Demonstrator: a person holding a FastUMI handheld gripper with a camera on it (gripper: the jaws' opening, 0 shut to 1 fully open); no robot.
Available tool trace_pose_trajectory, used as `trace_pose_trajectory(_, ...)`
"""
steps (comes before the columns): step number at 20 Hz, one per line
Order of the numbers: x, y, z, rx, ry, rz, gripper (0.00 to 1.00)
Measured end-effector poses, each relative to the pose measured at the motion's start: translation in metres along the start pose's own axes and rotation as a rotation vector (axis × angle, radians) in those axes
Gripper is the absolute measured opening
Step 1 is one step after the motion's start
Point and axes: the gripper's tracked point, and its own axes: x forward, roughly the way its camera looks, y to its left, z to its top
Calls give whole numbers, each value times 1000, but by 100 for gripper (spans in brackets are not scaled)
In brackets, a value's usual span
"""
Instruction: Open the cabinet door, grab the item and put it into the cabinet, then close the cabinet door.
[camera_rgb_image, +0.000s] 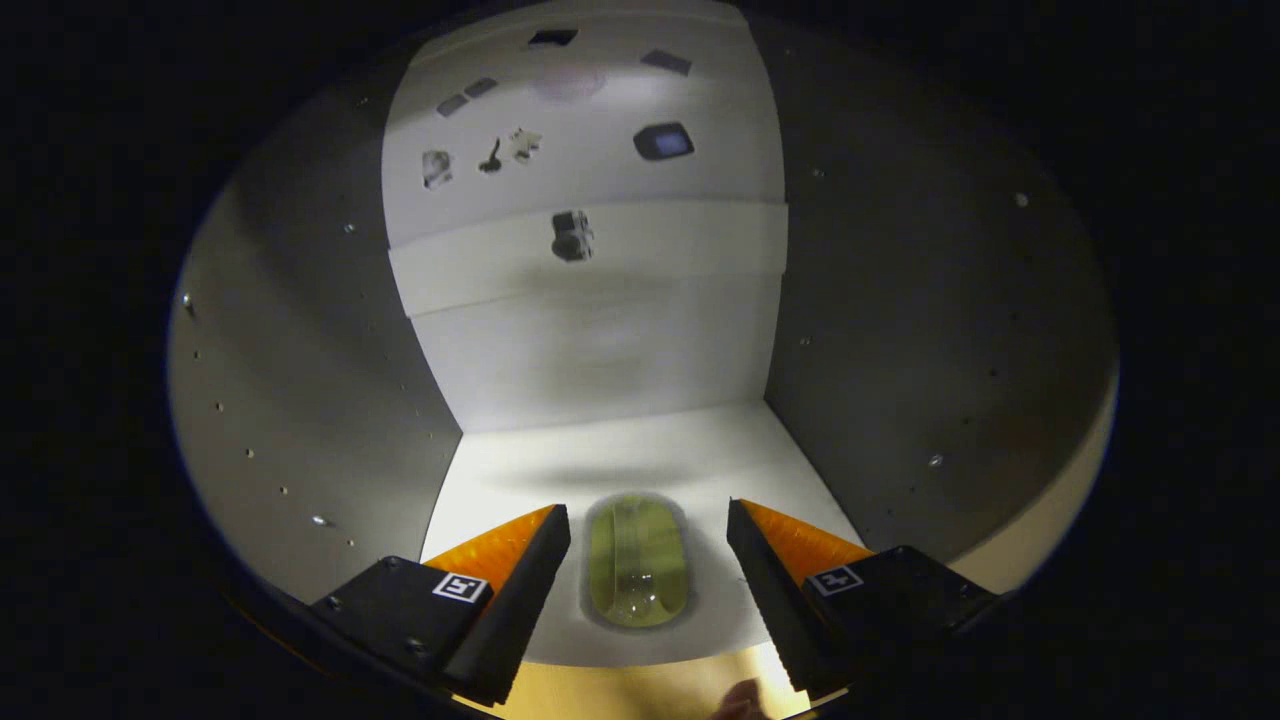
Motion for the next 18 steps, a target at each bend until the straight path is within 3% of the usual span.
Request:
trace_pose_trajectory(9,-135,-11,81,-85,-375,-15,99)
trace_pose_trajectory(18,-289,-51,95,-72,-602,-86,98)
